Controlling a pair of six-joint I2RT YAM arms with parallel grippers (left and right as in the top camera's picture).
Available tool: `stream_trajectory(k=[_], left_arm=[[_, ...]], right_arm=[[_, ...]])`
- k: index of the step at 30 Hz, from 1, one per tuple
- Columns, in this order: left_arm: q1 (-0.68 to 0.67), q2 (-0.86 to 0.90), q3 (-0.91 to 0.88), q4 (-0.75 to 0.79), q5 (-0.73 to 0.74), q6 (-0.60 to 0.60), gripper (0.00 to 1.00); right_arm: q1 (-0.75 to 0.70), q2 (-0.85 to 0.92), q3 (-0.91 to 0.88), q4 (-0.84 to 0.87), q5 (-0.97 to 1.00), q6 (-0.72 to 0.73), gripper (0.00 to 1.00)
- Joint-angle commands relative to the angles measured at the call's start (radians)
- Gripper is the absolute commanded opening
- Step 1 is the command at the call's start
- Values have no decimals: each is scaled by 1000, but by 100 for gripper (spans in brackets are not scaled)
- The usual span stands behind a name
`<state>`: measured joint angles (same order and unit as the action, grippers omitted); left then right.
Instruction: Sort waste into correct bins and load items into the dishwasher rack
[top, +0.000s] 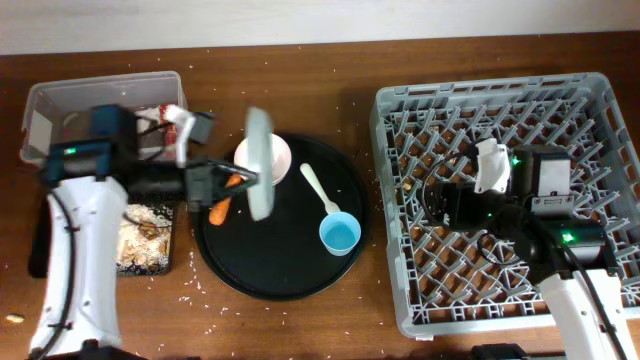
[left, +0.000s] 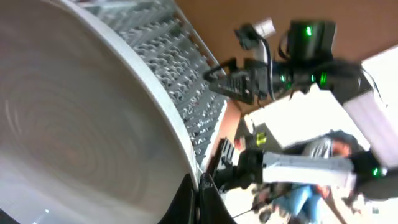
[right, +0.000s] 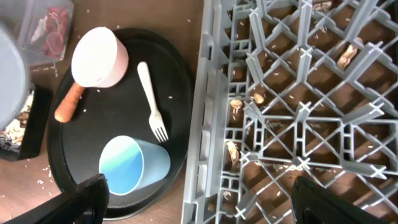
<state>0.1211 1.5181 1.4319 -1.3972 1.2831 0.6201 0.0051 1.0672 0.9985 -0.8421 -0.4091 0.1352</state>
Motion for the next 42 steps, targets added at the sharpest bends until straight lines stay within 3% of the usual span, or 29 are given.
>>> stream_trajectory(k=[1,4,7,14,16,19,25,30,38,42], left_arm=[[-101,-21,19,138,19,-159,0],[-142,-21,19,189,-76,-216,0],[-238,-21,19,147,-462,-216,0],[-559,-21,19,214,-1079,-144,0],[-634,-21,19,236,-1101,24,0],[-689,-26,19,262,-1101,180,0],[-697,-92,19,262,-1080,515,0],[-697,-121,18,262,-904,816,0],[-697,-120,18,287,-906,874,0],[-697,-106,18,299,-987,874,0]], right_arm=[[-5,2,13,28,-51,0,93],[-5,2,13,31,-51,0,93],[-5,2,13,47,-51,0,93],[-5,2,13,138,-55,1,92],[-5,2,13,158,-55,0,92],[-5,2,13,206,-56,4,92],[-5,6,13,295,-78,33,91],[-5,65,13,402,-224,98,88],[29,107,13,443,-261,135,87],[93,121,13,450,-261,135,68]])
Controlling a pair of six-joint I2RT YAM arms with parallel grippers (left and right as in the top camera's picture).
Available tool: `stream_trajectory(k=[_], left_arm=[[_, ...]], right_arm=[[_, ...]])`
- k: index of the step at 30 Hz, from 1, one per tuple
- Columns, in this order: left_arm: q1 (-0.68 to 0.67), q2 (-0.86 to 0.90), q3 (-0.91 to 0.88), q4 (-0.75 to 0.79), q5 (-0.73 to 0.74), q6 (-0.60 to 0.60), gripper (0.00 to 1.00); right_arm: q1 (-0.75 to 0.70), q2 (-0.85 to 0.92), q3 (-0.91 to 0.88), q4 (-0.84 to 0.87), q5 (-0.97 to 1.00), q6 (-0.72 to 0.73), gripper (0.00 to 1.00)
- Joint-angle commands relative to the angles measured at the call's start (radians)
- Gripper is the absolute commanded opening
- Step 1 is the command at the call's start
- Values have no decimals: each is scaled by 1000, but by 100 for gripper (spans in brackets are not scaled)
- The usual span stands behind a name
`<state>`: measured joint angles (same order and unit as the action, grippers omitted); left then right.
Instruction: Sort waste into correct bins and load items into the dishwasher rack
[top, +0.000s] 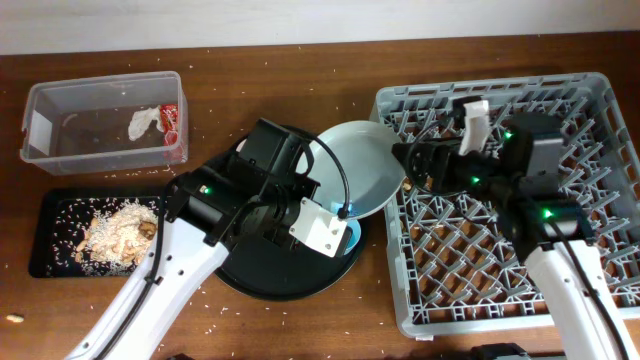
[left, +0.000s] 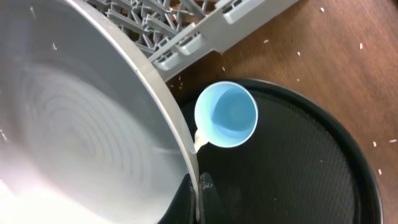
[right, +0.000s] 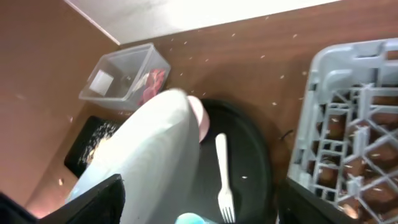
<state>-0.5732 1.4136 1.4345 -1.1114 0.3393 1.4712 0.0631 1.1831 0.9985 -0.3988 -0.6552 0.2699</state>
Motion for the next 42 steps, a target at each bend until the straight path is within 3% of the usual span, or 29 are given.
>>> stream_trajectory(k=[1,5,7,11,17,19,25,27,31,32,33,36,42], left_arm=[[-3,7,16,19,-63,23,0],[-3,34,16,79,-100,23,0],[-3,34,16,125,-111,23,0],[-3,34,16,222,-112,23,0],[-29,34,16,244,-112,23,0],[-64,34,16,250,-119,23,0],[-158,34,16,275,-245,22,0],[-164,34,16,274,-251,18,0],[-164,34,16,274,-251,18,1],[-164,34,16,273,-251,15,23],[-164,34,16,274,-251,-5,99],[-164,34,16,274,-251,-74,99],[-135,34,16,274,-251,-425,99]], right_arm=[[50,5,13,9,-14,1,63],[69,5,13,-9,-13,1,34],[69,15,13,-16,2,1,31],[76,52,13,-23,0,1,14],[82,61,13,36,1,2,13],[82,79,13,53,2,2,19],[82,137,13,64,0,2,21],[82,137,13,73,0,2,4],[81,137,14,84,1,2,4],[80,137,14,92,7,2,4],[74,135,18,97,18,2,4],[22,134,63,91,21,1,4],[-136,134,235,-103,218,-96,4]])
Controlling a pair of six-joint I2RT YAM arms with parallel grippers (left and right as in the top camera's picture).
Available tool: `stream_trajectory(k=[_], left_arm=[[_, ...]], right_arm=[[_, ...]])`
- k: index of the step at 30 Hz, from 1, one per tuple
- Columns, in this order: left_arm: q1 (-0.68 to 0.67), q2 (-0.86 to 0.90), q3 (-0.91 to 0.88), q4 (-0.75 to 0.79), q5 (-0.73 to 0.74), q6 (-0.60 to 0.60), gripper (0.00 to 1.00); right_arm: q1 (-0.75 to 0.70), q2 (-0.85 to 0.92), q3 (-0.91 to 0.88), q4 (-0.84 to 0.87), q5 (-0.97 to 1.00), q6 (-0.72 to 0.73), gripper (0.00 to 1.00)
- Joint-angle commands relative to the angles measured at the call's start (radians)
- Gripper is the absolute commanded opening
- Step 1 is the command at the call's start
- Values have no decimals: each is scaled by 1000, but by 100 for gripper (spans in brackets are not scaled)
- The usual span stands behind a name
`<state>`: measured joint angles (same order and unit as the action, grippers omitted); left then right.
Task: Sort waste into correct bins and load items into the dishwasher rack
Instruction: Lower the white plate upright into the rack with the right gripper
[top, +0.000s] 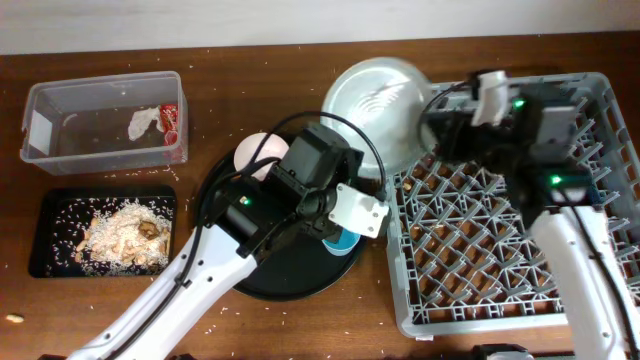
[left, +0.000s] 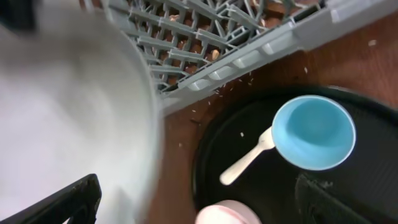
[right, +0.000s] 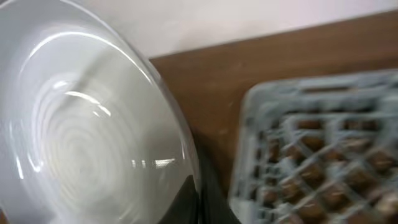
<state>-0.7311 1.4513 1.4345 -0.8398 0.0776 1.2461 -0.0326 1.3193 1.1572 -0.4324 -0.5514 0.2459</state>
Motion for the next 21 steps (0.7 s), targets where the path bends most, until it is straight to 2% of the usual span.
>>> stream_trajectory(k=[1,4,5,6,7,11,16,21], left_arm=[[45,-4,16,3,11,-319,99],[146,-5,17,40,11,-713,99],[172,-5,17,43,11,-779,99],[217,-5,17,46,11,-877,99],[248,-5,17,46,11,-916,99],[292,-4,17,55,11,-920,99],[299,-4,17,64,0,-916,99],[362,-4,17,68,4,-921,99]], right_arm=[[-59,-2,119,-136,233,-113,4],[-66,-2,183,-211,556,-119,4],[-66,-2,184,-211,642,-119,4],[-66,-2,184,-211,824,-109,4],[-66,0,184,-211,962,-107,4],[-66,6,184,-212,1268,-129,4],[-66,135,183,-211,1377,-269,4],[-9,235,183,-202,1375,-347,4]])
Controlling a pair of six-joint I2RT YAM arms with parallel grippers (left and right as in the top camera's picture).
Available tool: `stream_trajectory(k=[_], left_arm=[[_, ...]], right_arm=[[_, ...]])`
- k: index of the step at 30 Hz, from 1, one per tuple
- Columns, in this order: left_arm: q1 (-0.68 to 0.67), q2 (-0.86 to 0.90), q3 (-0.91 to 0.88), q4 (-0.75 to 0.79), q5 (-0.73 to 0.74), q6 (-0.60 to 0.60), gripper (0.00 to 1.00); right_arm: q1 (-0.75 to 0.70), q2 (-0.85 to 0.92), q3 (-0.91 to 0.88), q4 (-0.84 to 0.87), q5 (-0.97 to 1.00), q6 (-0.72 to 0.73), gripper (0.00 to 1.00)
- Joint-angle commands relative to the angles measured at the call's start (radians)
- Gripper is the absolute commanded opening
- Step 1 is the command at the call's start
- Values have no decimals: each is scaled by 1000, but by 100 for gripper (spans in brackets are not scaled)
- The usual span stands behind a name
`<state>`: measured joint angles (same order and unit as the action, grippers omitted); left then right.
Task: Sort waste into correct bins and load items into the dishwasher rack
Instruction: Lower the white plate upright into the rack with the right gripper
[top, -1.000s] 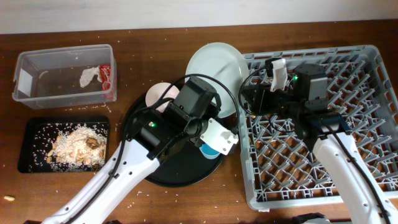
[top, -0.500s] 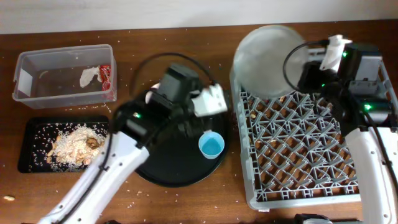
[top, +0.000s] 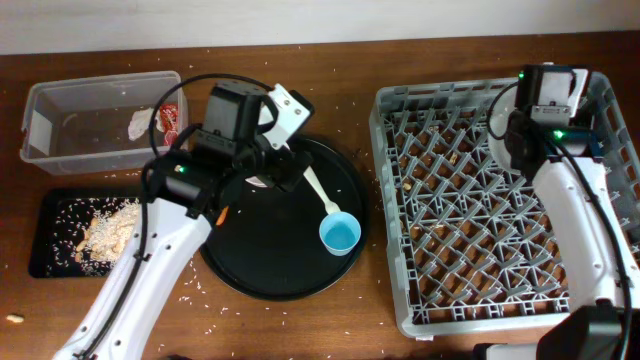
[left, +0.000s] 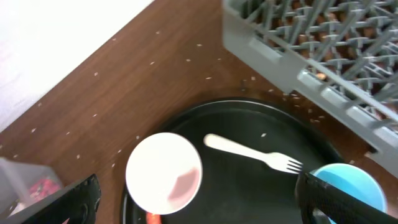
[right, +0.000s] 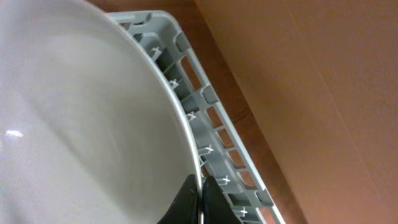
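A grey plate stands on edge at the far right of the grey dishwasher rack, and my right gripper is shut on its rim. From overhead the plate shows as a thin edge beside that gripper. My left gripper hangs open over the black tray, above a pink bowl. A white fork, a blue cup and a carrot piece lie on the tray.
A clear bin holding wrappers stands at the back left. In front of it lies a black tray of rice scraps. Rice grains are scattered over the brown table. Food bits lie under the rack's grid.
My right gripper has carried the plate from the rack's far left corner to its far right side, now on edge. My open left gripper has moved from beside the cup to over the bowl.
First my left gripper held the plate upright over the tray while the right one stood open over the rack. Then the plate was at the rack's left edge beside the open right gripper. After that the right gripper held it and the left was open.
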<state>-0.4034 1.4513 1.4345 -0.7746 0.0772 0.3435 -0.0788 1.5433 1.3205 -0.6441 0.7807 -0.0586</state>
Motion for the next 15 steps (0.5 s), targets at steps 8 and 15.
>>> stream_trajectory(k=[8,15], left_arm=[[53,-4,17,4,4,-18,99],[53,-4,17,4,4,-18,99]], right_arm=[[78,15,20,4,28,-43,4],[106,14,20,4,-116,-42,54]])
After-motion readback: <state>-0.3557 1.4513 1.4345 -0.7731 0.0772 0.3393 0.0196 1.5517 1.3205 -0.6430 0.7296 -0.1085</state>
